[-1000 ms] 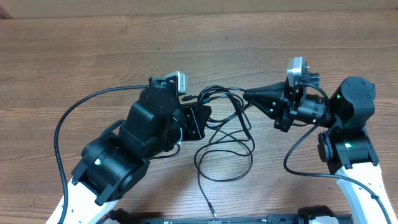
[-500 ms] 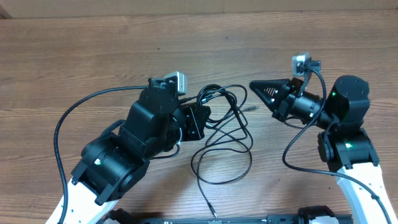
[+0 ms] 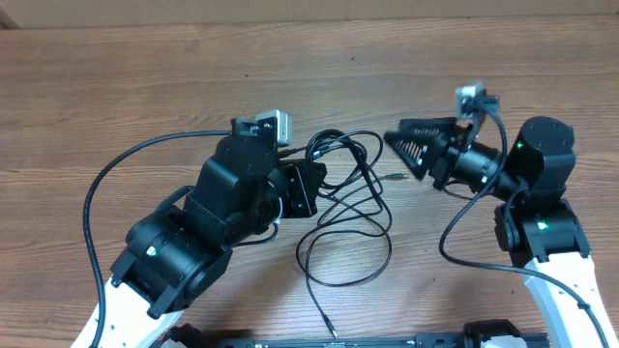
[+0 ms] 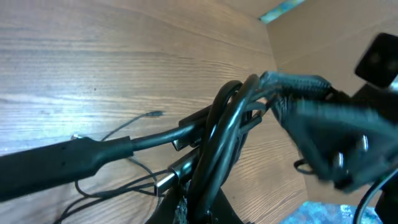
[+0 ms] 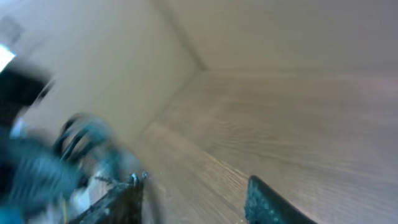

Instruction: Untangle cables

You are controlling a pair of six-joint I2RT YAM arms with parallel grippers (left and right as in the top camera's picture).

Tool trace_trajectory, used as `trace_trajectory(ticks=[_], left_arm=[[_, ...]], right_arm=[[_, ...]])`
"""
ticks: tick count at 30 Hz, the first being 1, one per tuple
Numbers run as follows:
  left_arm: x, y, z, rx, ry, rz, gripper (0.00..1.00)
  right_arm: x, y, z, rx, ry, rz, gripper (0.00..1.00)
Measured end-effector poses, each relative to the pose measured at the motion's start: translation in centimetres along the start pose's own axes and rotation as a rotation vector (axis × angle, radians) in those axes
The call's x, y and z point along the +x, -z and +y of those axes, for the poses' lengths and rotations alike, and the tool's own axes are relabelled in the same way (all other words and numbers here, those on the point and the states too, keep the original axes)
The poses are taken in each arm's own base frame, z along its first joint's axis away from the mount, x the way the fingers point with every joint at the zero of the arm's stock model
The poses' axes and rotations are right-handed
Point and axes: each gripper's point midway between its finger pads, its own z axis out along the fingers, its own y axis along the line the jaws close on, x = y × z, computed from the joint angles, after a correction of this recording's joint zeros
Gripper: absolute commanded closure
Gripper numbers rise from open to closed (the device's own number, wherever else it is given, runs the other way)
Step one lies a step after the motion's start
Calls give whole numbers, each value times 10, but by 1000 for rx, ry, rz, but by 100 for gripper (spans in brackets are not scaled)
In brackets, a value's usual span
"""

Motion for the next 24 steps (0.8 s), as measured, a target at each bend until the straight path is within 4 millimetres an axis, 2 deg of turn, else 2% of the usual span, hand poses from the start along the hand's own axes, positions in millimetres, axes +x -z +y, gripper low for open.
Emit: trace_trajectory(ticks=[2, 7, 12, 16, 18, 19, 20, 21, 24], left_arm=[[-3, 0, -3, 13, -29, -11, 96], [-7, 1, -18, 79, -141, -25, 96], [-3, 2, -26, 127, -185, -4, 96], [0, 4, -43, 213, -224, 15, 96], [2, 6, -51, 260, -259, 22, 96], [3, 7, -55, 280, -277, 29, 96], [5, 7, -57, 294, -292, 36, 96], [6, 8, -58, 301, -299, 41, 92], [9, 8, -60, 318, -317, 55, 70]], right_arm=[[5, 1, 14, -80, 95, 23, 39], [11, 4, 34, -204, 269, 37, 39], [7, 8, 51, -299, 428, 8, 41], [5, 9, 56, -327, 484, -6, 55], [5, 10, 57, -335, 484, -6, 76], [5, 10, 58, -338, 482, -6, 90], [5, 10, 58, -338, 482, -6, 95], [5, 10, 58, -338, 483, -6, 96], [5, 10, 58, -339, 476, -5, 96]])
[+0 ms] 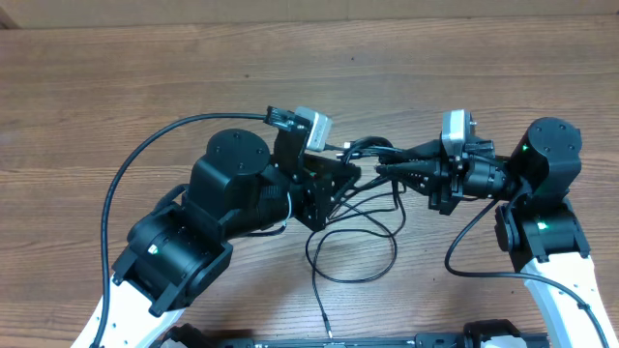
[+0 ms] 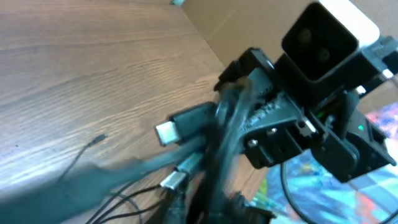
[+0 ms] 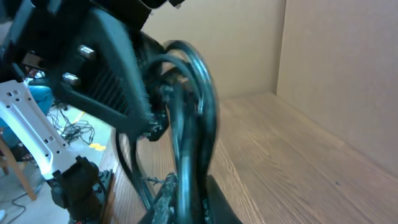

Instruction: Untangle cables

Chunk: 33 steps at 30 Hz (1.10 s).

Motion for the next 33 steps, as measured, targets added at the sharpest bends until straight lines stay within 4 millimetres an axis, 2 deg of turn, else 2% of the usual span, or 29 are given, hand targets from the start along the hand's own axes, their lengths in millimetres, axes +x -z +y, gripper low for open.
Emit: trace_trajectory(ticks=[1, 3, 6, 8, 10, 11, 22, 25, 26, 27, 28, 30, 31, 33], left_arm=[[1, 0, -1, 6, -6, 3, 65], [1, 0, -2, 13, -11, 7, 62], [1, 0, -3, 18, -16, 9, 66], [2, 0, -3, 20, -16, 10, 71], [2, 0, -4, 21, -15, 13, 84], [2, 0, -4, 22, -17, 13, 96], [3, 0, -4, 22, -26, 14, 96], [3, 0, -4, 21, -25, 15, 92], [3, 0, -3, 21, -25, 15, 79], [3, 0, -3, 21, -27, 15, 69], [3, 0, -4, 23, -28, 17, 69], [4, 0, -5, 30, -27, 22, 84], [5, 0, -5, 33, -29, 24, 96], [5, 0, -6, 38, -31, 25, 96]], right_arm=[[0, 0, 0, 1, 0, 0, 96], [-2, 0, 0, 1, 5, -4, 96], [-6, 0, 0, 2, 10, -14, 96], [-8, 0, 0, 0, 7, -19, 96], [-9, 0, 0, 0, -1, -21, 96], [-9, 0, 0, 0, -7, -21, 96], [-10, 0, 0, -1, -48, -21, 96], [-11, 0, -1, 5, -56, -24, 96], [-12, 0, -2, 12, -63, -27, 96], [-14, 0, -4, 22, -72, -33, 96], [-15, 0, -5, 29, -76, -36, 96], [-19, 1, -7, 37, -82, -47, 96], [-22, 1, -7, 39, -85, -54, 96], [-25, 1, -7, 43, -93, -63, 96]])
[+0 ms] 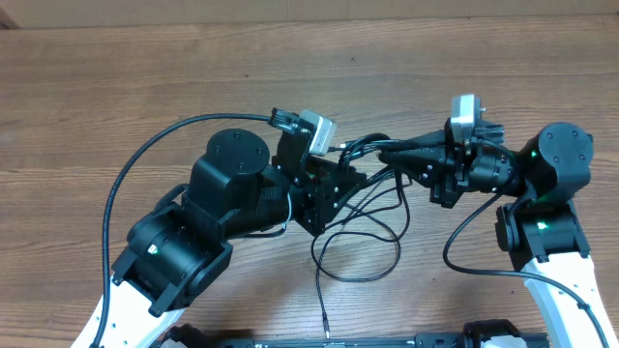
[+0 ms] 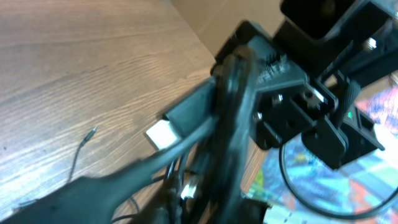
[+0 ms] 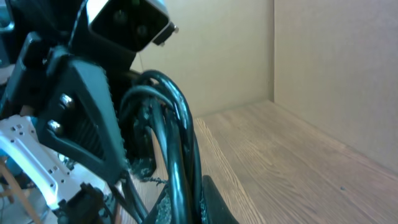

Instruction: Untangle cables

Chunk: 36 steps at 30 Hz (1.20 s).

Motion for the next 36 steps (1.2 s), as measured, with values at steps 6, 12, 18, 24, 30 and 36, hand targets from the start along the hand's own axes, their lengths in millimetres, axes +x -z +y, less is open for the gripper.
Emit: trace_trajectory(ticks=[6, 12, 18, 24, 30, 36], left_arm=[[-1, 0, -1, 3, 0, -2, 96], [-2, 0, -2, 7, -3, -8, 96], [-4, 0, -3, 12, -8, -16, 96], [-5, -1, -3, 15, -9, -16, 96], [-4, -1, -3, 15, -8, -15, 96], [-4, -1, -3, 13, -8, -15, 96]], right_arm=[[-3, 0, -1, 5, -30, -9, 96], [-3, 0, -1, 9, -45, -9, 93], [-2, 0, -2, 13, -68, -6, 88], [1, 0, -4, 19, -90, -1, 76], [3, 0, -4, 21, -103, 3, 66], [3, 0, -4, 23, -112, 5, 0]])
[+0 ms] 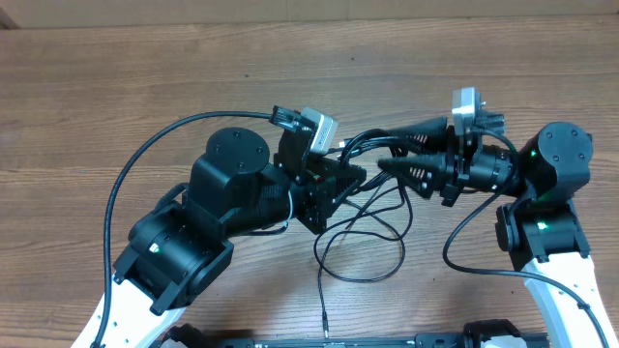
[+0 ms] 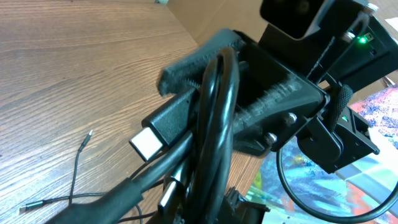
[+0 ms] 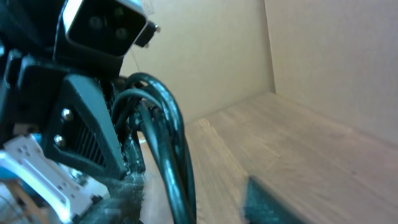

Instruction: Untangle cables

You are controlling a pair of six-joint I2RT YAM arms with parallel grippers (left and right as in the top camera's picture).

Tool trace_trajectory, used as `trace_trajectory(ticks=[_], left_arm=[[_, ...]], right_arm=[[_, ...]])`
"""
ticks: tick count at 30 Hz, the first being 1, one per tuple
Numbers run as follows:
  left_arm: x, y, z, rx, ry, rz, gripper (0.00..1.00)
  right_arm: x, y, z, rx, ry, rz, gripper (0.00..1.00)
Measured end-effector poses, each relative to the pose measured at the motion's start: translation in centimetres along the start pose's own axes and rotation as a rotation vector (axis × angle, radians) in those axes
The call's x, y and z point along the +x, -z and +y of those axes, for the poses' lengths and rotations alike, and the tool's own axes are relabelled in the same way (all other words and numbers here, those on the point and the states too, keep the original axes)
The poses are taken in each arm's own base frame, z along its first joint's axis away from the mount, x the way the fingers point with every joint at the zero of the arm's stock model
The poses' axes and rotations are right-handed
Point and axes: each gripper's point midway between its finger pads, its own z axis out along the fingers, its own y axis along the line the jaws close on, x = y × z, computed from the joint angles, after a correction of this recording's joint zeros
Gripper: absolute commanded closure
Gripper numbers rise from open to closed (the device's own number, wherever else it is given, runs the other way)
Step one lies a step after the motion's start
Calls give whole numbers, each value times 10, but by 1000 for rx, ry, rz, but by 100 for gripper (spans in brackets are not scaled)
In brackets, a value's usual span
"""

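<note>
A tangle of black cables lies mid-table, its thick loops raised between the arms. My left gripper is shut on the thick bundle, whose silver-tipped plug sticks out beside it. My right gripper is open, one finger on each side of the raised loop. In the right wrist view its fingers are blurred and stand apart, not touching the cable. In that view the left gripper shows just behind the loop.
Thin cable loops trail toward the front edge, ending in a small jack. A thin lead lies on the wood below the bundle. The left arm's own thick cable arcs over the table's left side.
My right gripper was shut on the raised cable loop; now its fingers stand apart on either side of it. The left gripper still holds the bundle in about the same place.
At first my right gripper was open, well right of the tangle, while the left held the bundle lower and further left. Then the left had brought the bundle rightward and the right was shut on its loop. It stayed so, and now it has let go.
</note>
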Motion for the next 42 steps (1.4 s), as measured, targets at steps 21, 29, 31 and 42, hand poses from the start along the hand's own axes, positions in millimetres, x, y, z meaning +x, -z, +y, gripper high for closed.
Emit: trace_trajectory(ticks=[21, 29, 31, 42], left_arm=[[18, 2, 26, -127, 16, 59, 96], [16, 1, 25, -123, 13, 52, 96], [16, 1, 25, -123, 13, 52, 96], [16, 1, 25, -124, 13, 52, 96]], right_arm=[[3, 2, -29, 161, -67, -18, 2], [5, 3, -32, 176, -78, -17, 0], [6, 3, -32, 177, -85, -14, 0], [7, 3, -32, 178, -92, -11, 0]])
